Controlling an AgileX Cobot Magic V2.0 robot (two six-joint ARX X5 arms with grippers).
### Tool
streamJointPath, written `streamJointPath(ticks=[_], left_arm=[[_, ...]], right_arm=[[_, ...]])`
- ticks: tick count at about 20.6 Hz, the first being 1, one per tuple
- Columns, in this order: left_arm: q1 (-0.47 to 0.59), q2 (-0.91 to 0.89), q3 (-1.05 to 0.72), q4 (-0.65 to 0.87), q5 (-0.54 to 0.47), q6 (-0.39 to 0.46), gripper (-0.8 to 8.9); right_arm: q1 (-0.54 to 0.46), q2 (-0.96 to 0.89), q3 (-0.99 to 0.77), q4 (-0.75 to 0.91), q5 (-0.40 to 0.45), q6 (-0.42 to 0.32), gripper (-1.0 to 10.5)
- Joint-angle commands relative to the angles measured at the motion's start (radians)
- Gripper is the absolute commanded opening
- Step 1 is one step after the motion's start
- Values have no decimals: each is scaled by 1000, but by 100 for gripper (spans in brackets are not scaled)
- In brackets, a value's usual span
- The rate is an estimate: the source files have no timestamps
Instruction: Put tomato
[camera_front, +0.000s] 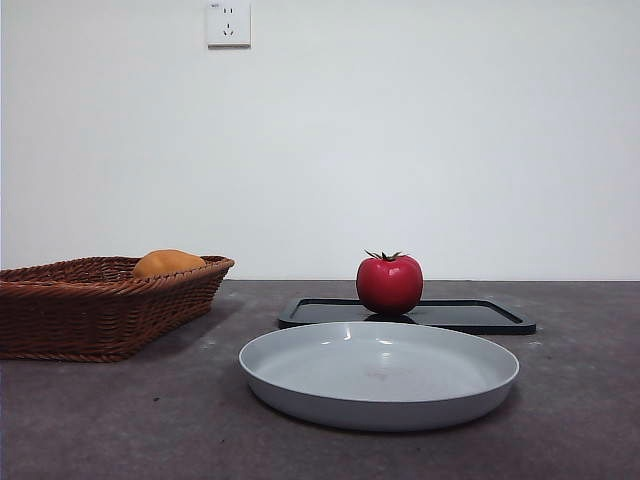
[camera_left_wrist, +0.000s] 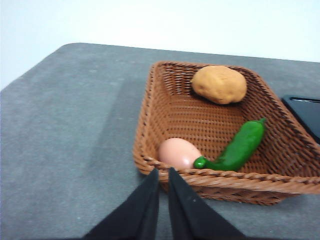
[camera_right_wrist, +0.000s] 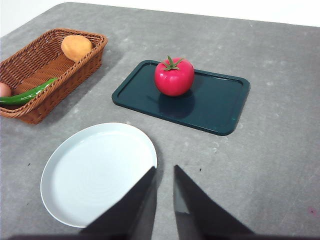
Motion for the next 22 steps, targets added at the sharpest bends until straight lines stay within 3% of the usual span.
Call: streamJointPath(ticks=[1, 16, 18, 19, 22], left_arm=[[7, -2, -21, -12, -10, 8, 28], [7, -1, -21, -6, -9, 8, 28], [7, -1, -21, -6, -9, 8, 28], [7, -1, -21, -6, -9, 8, 28], [7, -1, -21, -6, -9, 8, 28]], right_arm=[[7, 1, 10, 7, 0, 10, 47], [-4, -5, 10, 6, 2, 10, 47], [-70, -50, 7, 8, -12, -1, 47], [-124, -89, 2, 11, -7, -60, 47], [-284, -214, -119, 236, 33, -103, 47]])
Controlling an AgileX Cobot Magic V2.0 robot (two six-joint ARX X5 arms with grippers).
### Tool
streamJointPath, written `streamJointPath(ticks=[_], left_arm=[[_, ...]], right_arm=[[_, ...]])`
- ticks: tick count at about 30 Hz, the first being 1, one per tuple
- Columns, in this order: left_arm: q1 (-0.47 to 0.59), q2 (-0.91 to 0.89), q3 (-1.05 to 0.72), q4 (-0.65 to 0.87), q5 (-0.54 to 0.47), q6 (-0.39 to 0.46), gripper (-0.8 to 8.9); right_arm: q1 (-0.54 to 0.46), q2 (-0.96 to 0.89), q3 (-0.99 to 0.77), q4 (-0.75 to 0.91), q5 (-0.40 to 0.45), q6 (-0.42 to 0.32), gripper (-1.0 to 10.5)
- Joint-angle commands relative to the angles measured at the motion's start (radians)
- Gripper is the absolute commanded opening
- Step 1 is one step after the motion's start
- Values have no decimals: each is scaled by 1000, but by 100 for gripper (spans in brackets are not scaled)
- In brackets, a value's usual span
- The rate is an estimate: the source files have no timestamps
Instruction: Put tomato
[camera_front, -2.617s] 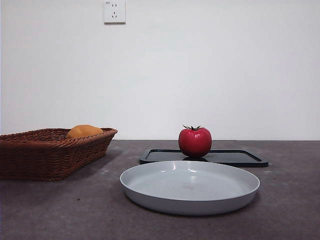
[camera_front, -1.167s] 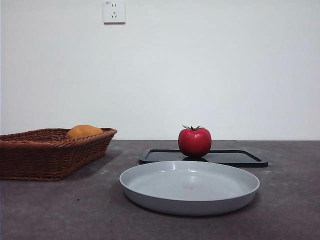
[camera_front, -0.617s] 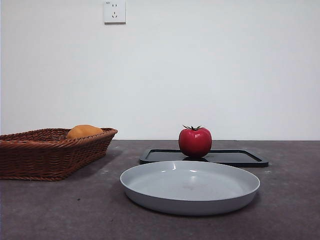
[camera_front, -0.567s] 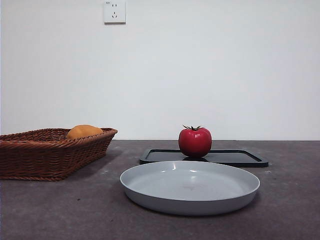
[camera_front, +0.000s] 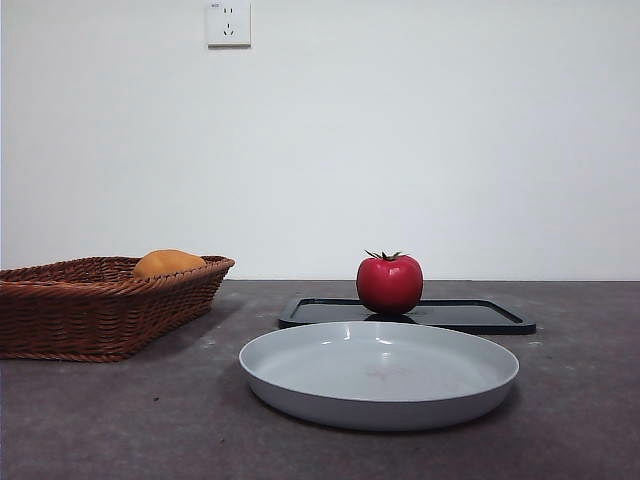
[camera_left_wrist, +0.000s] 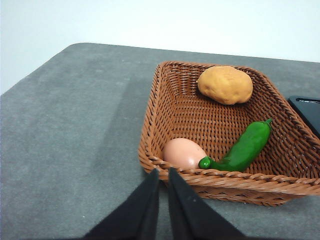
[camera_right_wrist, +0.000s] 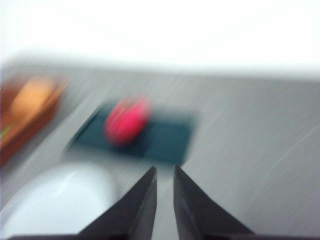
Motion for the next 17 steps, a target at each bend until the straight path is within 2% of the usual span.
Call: streamJointPath(ticks=[1, 3, 9, 17], left_arm=[[2, -1, -21, -5, -2, 7, 28], [2, -1, -21, -5, -2, 7, 28], [2, -1, -21, -5, -2, 7, 28], [2, -1, -21, -5, -2, 7, 28]], right_arm=[[-108, -83, -156, 253, 18, -68, 47], [-190, -162, -302, 391, -5, -68, 47], [-289, -225, -472, 414, -8, -101, 47], [-289, -225, -597, 411, -17, -98, 47]])
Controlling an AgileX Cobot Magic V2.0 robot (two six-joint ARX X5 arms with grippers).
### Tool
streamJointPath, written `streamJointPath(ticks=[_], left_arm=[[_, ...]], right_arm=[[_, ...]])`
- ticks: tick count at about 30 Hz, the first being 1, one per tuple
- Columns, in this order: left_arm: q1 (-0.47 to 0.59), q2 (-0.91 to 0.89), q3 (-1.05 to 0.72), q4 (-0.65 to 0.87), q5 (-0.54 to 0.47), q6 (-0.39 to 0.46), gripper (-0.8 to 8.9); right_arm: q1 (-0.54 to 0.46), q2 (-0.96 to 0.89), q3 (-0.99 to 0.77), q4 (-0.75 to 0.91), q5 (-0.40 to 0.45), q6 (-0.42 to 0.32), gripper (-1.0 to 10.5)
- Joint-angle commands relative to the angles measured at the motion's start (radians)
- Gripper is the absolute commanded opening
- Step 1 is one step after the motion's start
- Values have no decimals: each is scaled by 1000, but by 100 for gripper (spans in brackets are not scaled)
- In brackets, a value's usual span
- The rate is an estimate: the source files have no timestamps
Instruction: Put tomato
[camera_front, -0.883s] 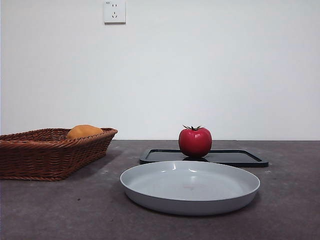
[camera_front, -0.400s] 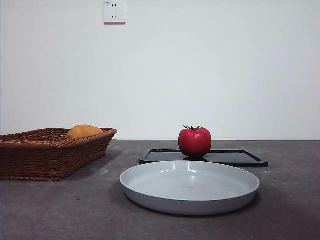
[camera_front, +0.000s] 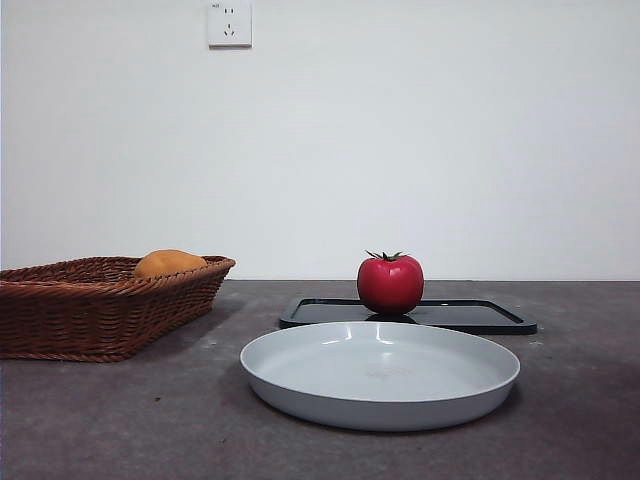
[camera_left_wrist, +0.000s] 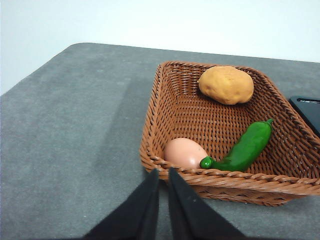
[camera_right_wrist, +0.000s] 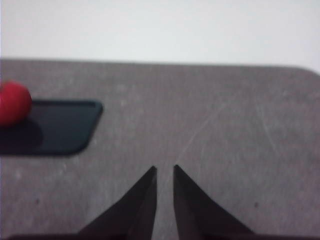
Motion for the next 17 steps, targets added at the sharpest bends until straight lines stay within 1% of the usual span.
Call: streamJointPath(ticks=[1, 9, 17], left_arm=[[2, -1, -21, -5, 0, 7, 28], [2, -1, -21, -5, 0, 7, 28], [2, -1, -21, -5, 0, 7, 28]], right_arm=[[11, -1, -25, 12, -1, -9, 47], [49, -1, -35, -11, 4, -40, 47], [74, -1, -35, 10, 1, -43, 47]])
